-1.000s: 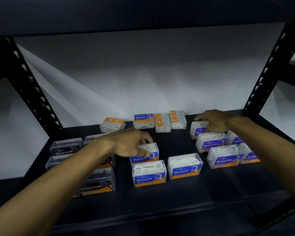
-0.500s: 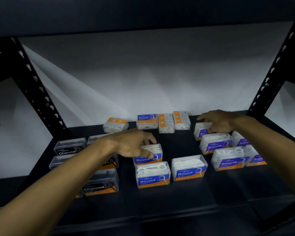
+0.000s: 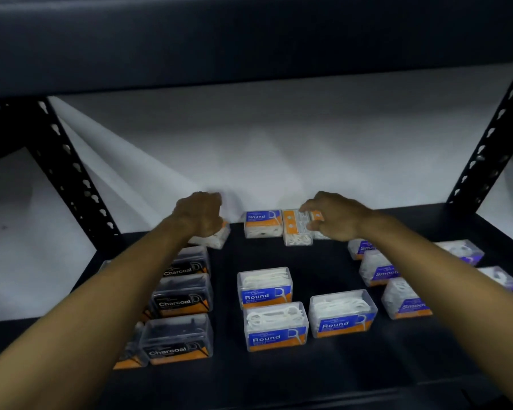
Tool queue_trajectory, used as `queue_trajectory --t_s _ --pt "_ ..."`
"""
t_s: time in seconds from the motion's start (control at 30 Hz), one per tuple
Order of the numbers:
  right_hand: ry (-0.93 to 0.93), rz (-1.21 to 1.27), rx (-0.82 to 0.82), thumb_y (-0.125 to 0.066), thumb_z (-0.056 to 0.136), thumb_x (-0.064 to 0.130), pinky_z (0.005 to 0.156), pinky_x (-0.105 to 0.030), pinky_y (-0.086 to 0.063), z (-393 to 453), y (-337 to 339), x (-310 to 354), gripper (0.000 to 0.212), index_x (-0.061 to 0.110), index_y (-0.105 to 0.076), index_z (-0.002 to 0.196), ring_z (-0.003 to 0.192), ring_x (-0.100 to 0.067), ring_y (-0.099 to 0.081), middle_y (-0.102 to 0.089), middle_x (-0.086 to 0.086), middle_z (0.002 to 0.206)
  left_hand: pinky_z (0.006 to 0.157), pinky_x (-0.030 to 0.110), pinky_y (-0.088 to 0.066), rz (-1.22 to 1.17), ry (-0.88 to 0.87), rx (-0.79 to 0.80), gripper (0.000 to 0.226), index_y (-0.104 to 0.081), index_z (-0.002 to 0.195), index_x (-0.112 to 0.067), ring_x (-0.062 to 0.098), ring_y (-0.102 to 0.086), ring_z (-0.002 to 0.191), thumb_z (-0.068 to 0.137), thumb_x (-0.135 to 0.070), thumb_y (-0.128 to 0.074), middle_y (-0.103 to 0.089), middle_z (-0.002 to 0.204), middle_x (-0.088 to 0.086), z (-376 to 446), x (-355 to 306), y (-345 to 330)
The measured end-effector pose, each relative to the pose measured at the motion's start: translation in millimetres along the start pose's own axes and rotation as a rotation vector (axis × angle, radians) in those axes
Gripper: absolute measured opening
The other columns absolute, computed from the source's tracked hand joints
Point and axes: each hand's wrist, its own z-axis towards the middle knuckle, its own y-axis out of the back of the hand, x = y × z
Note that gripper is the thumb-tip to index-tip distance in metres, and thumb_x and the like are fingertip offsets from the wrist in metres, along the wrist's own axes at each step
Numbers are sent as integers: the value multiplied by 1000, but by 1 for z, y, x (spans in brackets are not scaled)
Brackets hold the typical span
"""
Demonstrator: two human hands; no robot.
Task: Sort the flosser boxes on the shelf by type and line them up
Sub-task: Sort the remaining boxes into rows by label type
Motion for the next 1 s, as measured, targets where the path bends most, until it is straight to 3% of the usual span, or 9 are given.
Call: queue_trajectory --t_s 0.2,0.33,0.5,0.6,0.7,0.8,0.87,1.0 --pt "18 -19 2 -54 91 28 94 -40 -43 27 -14 21 39 24 -52 130 113 -25 -51 -46 -5 126 100 33 -41 -32 71 240 62 -43 142 -16 27 -46 129 85 -35 -59 -45 146 9 18 10 -7" --pt "22 -47 -5 -56 90 26 91 -38 -44 46 -22 30 41 22 -51 130 110 -25 -50 -46 -6 125 93 35 -48 -137 169 170 69 -61 123 -18 27 -58 112 69 -61 -56 -59 131 8 25 8 -15" --pt "2 -140 26 -65 84 35 92 -39 -44 67 -37 38 56 19 -44 132 113 -24 -46 -44 -7 126 95 35 -46 -114 226 140 105 -53 134 -18 26 -52 121 49 -80 -65 -53 136 6 31 8 -32" --pt "20 -211 53 -65 83 40 94 -41 -43 75 -43 43 62 16 -40 134 117 -25 -44 -43 -8 130 82 31 -49 -204 229 85 86 -59 123 -12 25 -59 107 55 -61 -77 -62 122 6 30 10 -36" --pt "31 -245 58 -66 82 42 93 -40 -43 83 -45 47 65 16 -39 135 118 -26 -45 -44 -9 131 73 27 -48 -304 191 42 66 -62 111 -14 22 -61 92 59 -54 -75 -65 108 2 26 10 -30" --pt "27 -245 54 -67 80 43 92 -40 -43 88 -44 50 68 15 -39 136 118 -26 -46 -45 -9 132 62 28 -53 -639 188 40 48 -56 105 -17 20 -64 85 68 -43 -73 -63 102 2 11 10 -11" --pt "17 -254 68 -67 79 46 90 -39 -42 90 -44 53 69 15 -41 134 117 -26 -47 -46 -9 130 67 33 -60 -1052 158 84 36 -58 106 -16 20 -67 87 76 -32 -70 -63 103 5 0 13 2" --pt "1 -273 61 -71 77 44 90 -38 -42 92 -48 59 70 14 -43 133 117 -26 -47 -46 -10 130 76 40 -57 -1681 54 131 21 -64 96 -10 21 -65 82 80 -21 -56 -63 95 11 -18 25 16"
